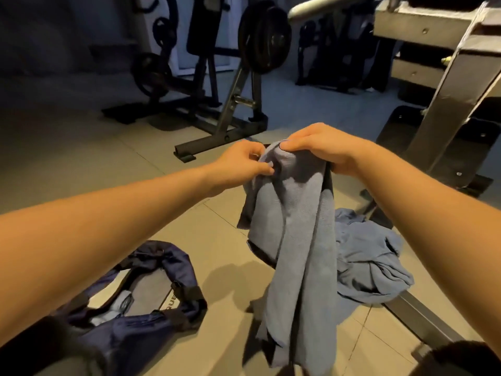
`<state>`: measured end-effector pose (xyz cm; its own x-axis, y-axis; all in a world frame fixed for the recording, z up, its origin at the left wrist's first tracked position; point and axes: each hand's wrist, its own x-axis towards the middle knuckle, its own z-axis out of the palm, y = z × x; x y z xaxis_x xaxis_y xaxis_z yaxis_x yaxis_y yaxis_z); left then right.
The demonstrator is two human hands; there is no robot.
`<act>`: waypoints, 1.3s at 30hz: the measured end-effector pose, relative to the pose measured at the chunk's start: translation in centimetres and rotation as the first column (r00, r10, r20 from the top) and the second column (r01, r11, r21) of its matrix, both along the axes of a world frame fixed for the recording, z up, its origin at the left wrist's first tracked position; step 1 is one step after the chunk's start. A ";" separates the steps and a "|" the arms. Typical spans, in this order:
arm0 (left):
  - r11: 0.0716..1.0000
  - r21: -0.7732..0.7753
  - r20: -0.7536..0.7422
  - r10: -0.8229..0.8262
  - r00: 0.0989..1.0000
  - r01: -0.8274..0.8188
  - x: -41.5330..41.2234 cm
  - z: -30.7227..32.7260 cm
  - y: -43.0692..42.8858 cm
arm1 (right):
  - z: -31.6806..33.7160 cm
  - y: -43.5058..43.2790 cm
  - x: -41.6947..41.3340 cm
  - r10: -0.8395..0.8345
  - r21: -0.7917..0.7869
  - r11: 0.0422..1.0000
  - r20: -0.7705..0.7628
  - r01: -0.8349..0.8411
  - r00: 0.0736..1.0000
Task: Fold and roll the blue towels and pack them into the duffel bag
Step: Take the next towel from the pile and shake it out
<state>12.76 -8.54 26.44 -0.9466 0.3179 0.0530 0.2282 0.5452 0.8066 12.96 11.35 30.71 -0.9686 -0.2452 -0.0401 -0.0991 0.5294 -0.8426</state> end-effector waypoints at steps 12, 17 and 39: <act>1.000 -0.019 0.254 0.009 0.967 -0.004 2.8 -4.8 -8.6 | -5.9 -3.5 0.0 -0.067 0.177 0.983 0.134 0.043 0.989; 1.000 0.017 0.430 -0.012 0.903 0.005 2.3 -3.9 -11.3 | -6.6 -3.6 -0.1 -0.217 0.144 0.966 -0.012 0.217 0.976; 0.997 -0.052 0.568 0.081 0.819 -0.063 1.6 -4.9 -14.3 | -7.5 1.5 2.2 -0.058 0.289 0.954 -0.083 0.080 0.995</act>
<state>14.35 -22.79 21.50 -0.8254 0.2406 -0.5106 -0.3073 0.5673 0.7641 15.11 12.86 23.22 -0.9857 -0.1659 -0.0290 -0.1089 0.7589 -0.6420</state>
